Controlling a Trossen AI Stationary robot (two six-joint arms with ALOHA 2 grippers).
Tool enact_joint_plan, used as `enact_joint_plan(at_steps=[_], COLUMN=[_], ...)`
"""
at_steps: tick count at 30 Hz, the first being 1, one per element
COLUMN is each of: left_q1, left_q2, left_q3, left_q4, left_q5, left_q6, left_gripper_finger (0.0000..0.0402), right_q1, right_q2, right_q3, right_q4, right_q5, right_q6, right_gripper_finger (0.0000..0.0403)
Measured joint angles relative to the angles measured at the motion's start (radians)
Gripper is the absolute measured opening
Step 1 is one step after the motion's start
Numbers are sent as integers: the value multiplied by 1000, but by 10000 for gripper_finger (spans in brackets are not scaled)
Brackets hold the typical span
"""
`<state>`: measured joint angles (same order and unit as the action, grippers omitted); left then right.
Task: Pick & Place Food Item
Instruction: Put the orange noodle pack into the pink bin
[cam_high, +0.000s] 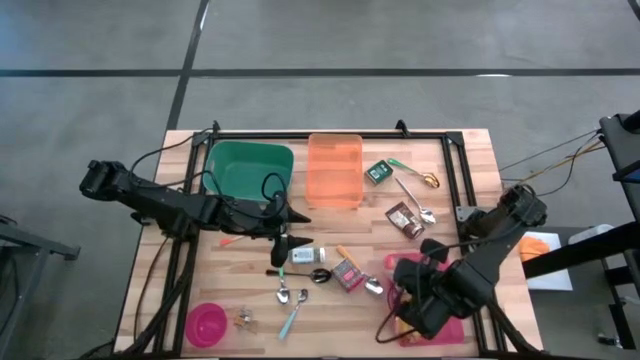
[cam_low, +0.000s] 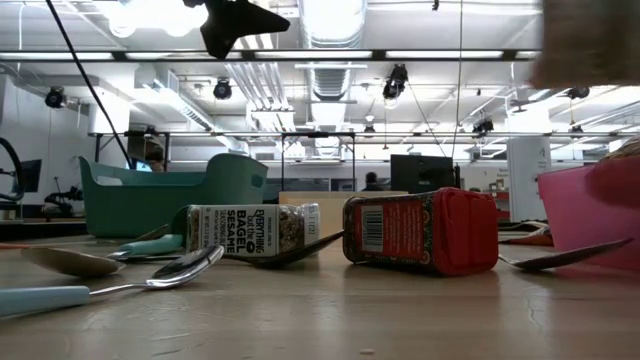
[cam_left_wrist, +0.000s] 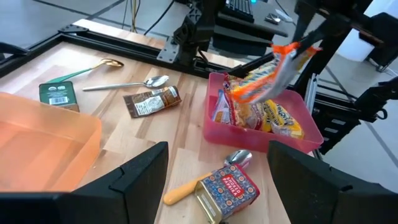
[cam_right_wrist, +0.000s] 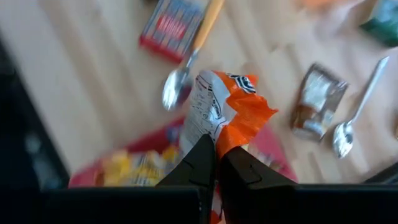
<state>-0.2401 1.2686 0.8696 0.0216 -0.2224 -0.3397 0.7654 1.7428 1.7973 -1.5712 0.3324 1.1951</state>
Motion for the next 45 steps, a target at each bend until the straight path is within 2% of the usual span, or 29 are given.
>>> enact_joint_plan(at_steps=[7,13,17,22,26,36,45], left_q1=[0,0,0,0,0,0,0], left_q2=[0,0,0,0,0,0,0], left_q3=[0,0,0,0,0,0,0], left_q4=[-1,-4,-4,-4,-4,-4,-5], left_q5=[-22,-22,-22,-22,-22,-25,-45], left_q6=[3,3,3,3,3,3,3], left_gripper_finger=[275,275,275,275,275,275,275], right_q1=[52,118,162,221,240,243,254], right_q2=[0,-1,-1,-1,-1,-1,-1], right_q3=[-4,-6,-18,-57,-106,-197,-201], right_q4=[0,0,1,1,12,238,320], right_q5=[-220,-299,-320,-334,-334,-338,-341], right_q6=[-185,-286,-303,-397,-390,-467,-486], right_gripper_finger=[8,8,8,8,8,8,8])
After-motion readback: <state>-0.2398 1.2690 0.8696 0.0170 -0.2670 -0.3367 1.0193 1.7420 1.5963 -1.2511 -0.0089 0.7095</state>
